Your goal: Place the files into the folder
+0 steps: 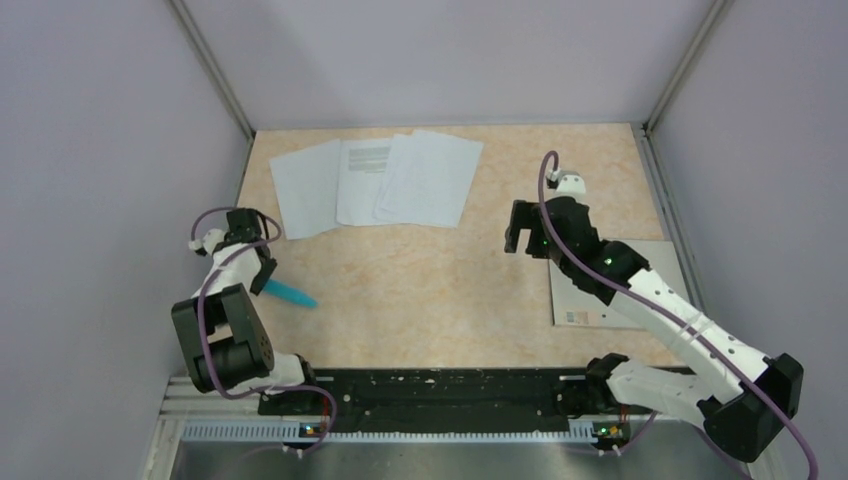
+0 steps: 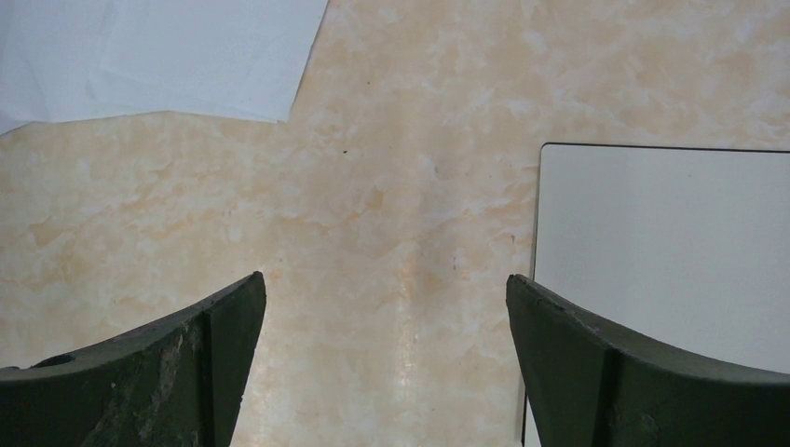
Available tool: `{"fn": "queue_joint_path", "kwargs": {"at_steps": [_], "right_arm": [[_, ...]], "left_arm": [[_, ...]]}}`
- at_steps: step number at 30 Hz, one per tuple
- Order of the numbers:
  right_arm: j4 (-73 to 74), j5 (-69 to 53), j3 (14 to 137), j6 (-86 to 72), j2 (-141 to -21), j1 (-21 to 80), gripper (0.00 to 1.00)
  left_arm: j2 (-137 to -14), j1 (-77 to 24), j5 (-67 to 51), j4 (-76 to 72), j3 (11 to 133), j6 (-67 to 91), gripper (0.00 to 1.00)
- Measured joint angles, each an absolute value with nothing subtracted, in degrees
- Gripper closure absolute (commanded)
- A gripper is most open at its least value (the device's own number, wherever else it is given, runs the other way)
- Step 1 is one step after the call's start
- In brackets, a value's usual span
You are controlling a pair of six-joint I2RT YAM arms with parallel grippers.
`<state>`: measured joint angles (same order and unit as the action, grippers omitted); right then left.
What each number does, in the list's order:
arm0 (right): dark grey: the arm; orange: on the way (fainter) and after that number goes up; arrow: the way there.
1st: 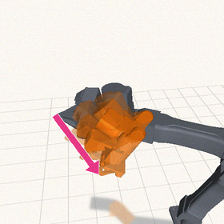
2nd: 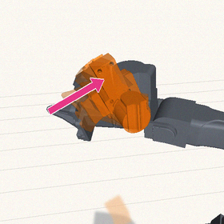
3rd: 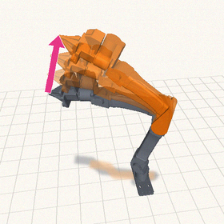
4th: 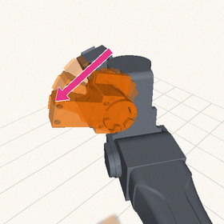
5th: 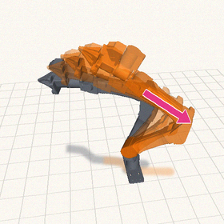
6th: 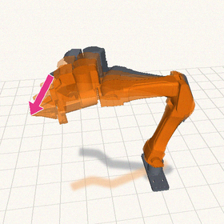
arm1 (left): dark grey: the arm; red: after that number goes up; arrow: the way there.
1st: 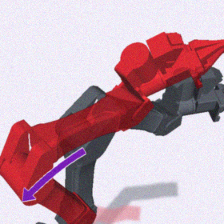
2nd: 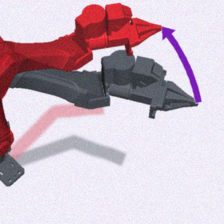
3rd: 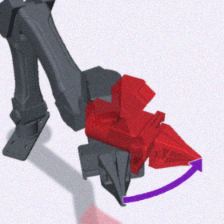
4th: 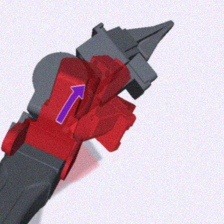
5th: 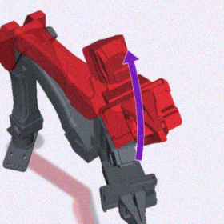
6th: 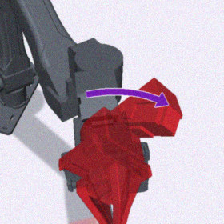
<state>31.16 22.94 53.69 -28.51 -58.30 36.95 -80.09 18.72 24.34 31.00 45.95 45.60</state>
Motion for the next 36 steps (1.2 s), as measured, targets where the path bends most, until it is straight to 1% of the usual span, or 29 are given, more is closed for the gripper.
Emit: {"fn": "queue_joint_path", "kwargs": {"at_steps": [7, 9, 13, 16, 22, 29, 32, 36], "right_arm": [[30.44, 21.19, 53.69, -27.97, -59.42, 36.95, 0.01], [30.22, 20.71, 53.69, -27.68, -59.86, 36.95, 0.01], [30.09, 19.53, 53.71, -27.03, -61.43, 36.95, 0.01], [30.92, 18.92, 54.39, -26.76, -63.07, 36.95, 0.01], [31.4, 17.37, 57.32, -26.76, -64.99, 36.95, 0.01], [31.38, 14.83, 58.28, -27.94, -66.0, 36.95, 0.01], [31.42, 14.09, 58.28, -28.36, -66.39, 36.95, 0.01], [31.42, 13.54, 58.3, -28.6, -66.39, 36.95, 0.01]], "left_arm": [[-82.35, 19.35, 23.07, 26.79, 44.99, 45.28, 0.82], [-82.87, 19.35, 22.85, 26.11, 44.45, 45.39, 0.76], [-83.5, 19.38, 22.46, 25.87, 43.94, 46.57, 0.69], [-83.88, 19.38, 22.28, 25.8, 43.92, 47.33, 0.58], [-85.06, 19.42, 22.06, 25.69, 44.01, 48.1, 0.46], [-85.19, 19.42, 22.02, 25.67, 44.1, 48.34, 0.28], [-85.19, 19.42, 22.06, 25.67, 44.14, 48.36, 0.23], [-85.19, 19.42, 22.11, 25.67, 44.14, 48.36, 0.19]]}}
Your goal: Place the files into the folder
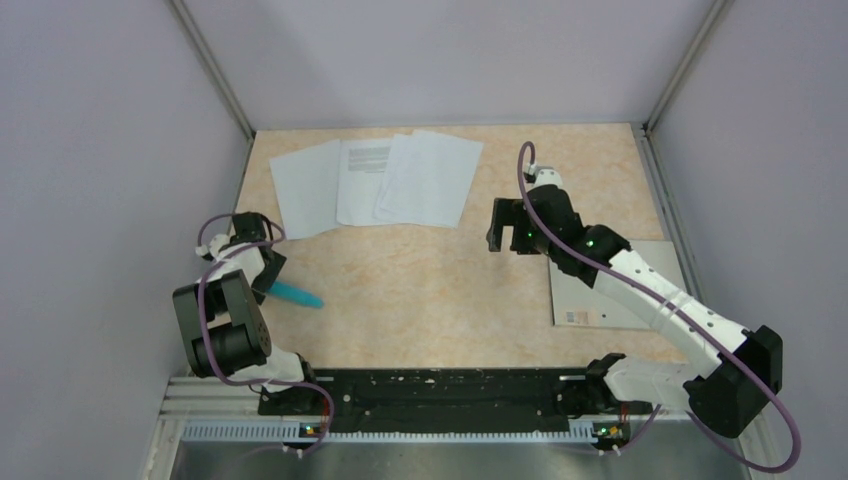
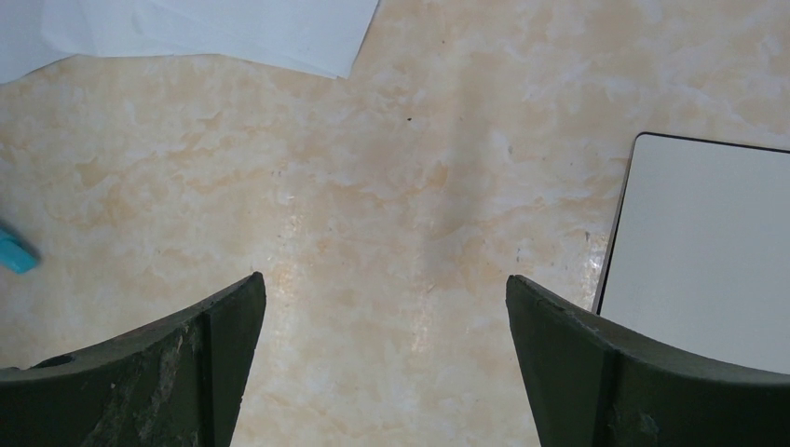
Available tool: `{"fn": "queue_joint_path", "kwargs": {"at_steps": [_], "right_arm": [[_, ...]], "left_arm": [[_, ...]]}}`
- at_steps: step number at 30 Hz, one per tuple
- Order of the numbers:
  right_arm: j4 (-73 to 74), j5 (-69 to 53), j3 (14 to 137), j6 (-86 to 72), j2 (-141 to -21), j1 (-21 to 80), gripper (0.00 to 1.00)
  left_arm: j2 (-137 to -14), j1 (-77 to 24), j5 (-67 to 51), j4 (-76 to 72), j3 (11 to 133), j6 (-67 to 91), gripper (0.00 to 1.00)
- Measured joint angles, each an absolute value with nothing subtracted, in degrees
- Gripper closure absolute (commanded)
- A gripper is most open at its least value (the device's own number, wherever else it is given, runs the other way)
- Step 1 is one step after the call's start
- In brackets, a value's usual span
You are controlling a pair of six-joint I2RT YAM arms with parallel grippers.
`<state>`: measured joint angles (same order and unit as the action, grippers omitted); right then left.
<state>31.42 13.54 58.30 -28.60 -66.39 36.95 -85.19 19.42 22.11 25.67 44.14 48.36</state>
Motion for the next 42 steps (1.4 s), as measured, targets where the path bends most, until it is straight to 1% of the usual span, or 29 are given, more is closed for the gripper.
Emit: {"fn": "queue_joint_path", "kwargs": {"at_steps": [6, 15, 16, 19, 23, 26, 27, 34, 42], "right_arm": [[31.42, 13.15, 58.3, -28.58, -66.52, 36.95, 0.01], [31.42, 12.75, 58.3, -28.56, -66.54, 36.95, 0.01], [31.42, 12.73, 58.3, -28.56, -66.54, 36.95, 0.01], [31.42, 12.69, 58.3, -28.53, -66.54, 36.95, 0.01], [31.42, 12.49, 58.3, -28.53, -66.54, 36.95, 0.01], [31.42, 12.29, 58.3, -28.53, -66.54, 36.95, 0.01], [31.4, 12.25, 58.3, -28.51, -66.54, 36.95, 0.01], [31.42, 11.31, 58.3, -28.12, -66.92, 36.95, 0.01], [32.69, 9.93, 59.18, -26.72, -68.03, 36.95, 0.01]], "left_arm": [[-85.19, 19.42, 22.09, 25.67, 44.14, 48.34, 0.15], [-85.19, 19.42, 22.11, 26.41, 44.73, 48.27, 0.14], [-85.19, 19.42, 22.11, 26.59, 44.97, 48.23, 0.15], [-85.14, 19.42, 22.09, 26.57, 45.52, 47.83, 0.23], [-85.1, 19.42, 21.85, 26.06, 45.65, 46.26, 0.42], [-85.1, 19.42, 21.65, 25.82, 45.82, 44.88, 0.54], [-85.1, 19.42, 21.56, 25.82, 45.98, 44.42, 0.56], [-86.37, 19.42, 21.34, 25.52, 48.25, 40.16, 0.58], [-90.13, 19.35, 19.16, 23.51, 51.18, 33.82, 0.58]]}}
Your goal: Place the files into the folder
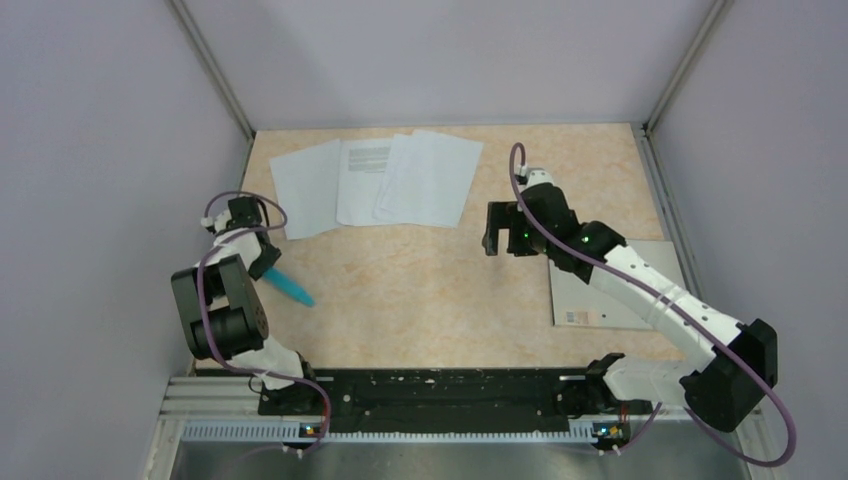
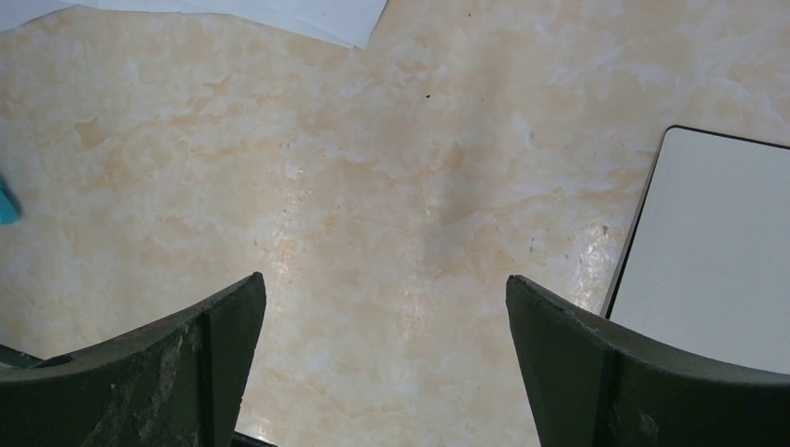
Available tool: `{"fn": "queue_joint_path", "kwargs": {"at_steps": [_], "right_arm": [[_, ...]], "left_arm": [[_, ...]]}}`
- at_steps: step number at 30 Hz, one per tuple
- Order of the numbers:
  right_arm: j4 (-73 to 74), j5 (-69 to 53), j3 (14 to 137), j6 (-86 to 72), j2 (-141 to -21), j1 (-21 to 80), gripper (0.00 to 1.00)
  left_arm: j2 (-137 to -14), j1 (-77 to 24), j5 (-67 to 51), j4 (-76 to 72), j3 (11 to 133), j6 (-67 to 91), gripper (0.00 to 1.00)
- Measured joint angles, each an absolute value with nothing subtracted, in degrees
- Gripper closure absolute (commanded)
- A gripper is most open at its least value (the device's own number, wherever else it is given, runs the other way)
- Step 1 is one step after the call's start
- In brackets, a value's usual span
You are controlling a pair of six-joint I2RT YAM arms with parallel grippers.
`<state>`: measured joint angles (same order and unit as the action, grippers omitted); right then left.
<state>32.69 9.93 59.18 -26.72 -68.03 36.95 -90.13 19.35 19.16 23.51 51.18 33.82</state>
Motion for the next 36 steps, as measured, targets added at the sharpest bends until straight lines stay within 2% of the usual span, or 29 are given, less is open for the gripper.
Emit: {"fn": "queue_joint_path", "kwargs": {"at_steps": [11, 36], "right_arm": [[33.52, 8.21, 60.12, -26.3, -69.69, 36.95, 0.01], [33.5, 6.28, 60.12, -26.33, -70.06, 36.95, 0.01]], "left_arm": [[-93.49, 19.35, 17.02, 22.02, 52.42, 31.27, 0.42], [-93.51, 19.35, 16.88, 22.26, 52.53, 31.55, 0.41]]}}
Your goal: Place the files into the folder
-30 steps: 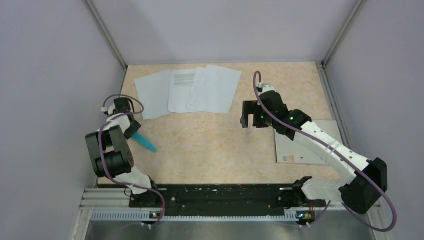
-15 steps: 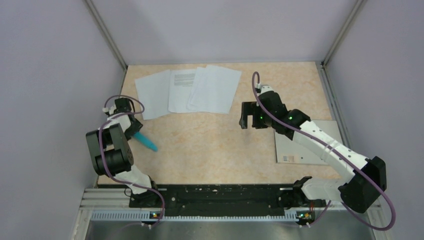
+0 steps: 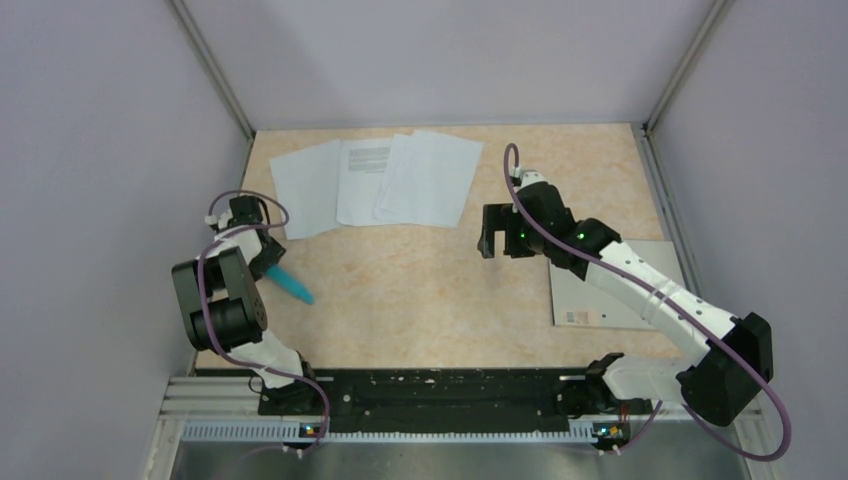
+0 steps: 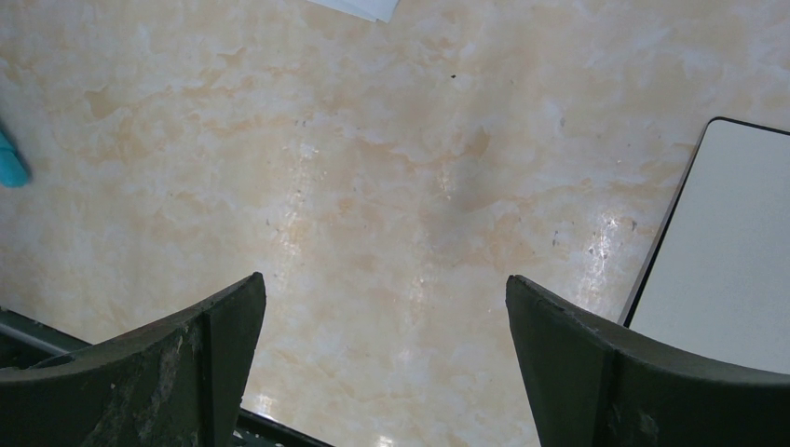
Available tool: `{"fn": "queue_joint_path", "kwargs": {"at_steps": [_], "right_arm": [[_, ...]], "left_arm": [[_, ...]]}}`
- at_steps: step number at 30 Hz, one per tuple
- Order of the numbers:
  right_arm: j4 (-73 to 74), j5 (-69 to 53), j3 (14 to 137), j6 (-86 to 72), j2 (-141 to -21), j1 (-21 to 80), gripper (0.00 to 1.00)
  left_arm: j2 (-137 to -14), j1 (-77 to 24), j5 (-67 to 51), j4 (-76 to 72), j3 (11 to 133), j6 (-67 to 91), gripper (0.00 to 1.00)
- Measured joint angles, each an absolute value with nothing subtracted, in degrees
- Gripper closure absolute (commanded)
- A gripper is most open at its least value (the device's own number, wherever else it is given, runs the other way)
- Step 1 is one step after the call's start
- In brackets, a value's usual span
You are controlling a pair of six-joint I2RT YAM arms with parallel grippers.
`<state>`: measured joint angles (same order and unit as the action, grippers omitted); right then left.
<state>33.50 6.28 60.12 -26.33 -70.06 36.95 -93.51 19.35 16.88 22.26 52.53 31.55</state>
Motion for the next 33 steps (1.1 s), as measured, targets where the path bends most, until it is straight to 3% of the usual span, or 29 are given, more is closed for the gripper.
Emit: {"fn": "queue_joint_path", "kwargs": {"at_steps": [13, 20, 22, 23, 33], "right_arm": [[33.5, 6.07, 60.12, -26.33, -70.06, 36.95, 0.01], [33.5, 5.89, 60.12, -26.33, -70.06, 36.95, 0.01], [33.5, 5.91, 60.12, -26.33, -70.06, 36.95, 0.01], [33.52, 5.93, 60.12, -26.33, -70.06, 36.95, 0.01], [33.54, 10.2, 60.18, -26.74, -70.06, 36.95, 0.01]], "left_arm": [[-93.51, 19.35, 16.73, 22.74, 52.73, 31.57, 0.41], [-93.54, 19.35, 16.58, 22.79, 52.73, 31.68, 0.22], [-93.51, 19.27, 16.34, 22.96, 52.75, 31.83, 0.06], [-93.49, 19.03, 16.38, 23.16, 52.84, 31.86, 0.03], [-87.07, 12.05, 22.28, 29.02, 58.7, 33.52, 0.02]]}}
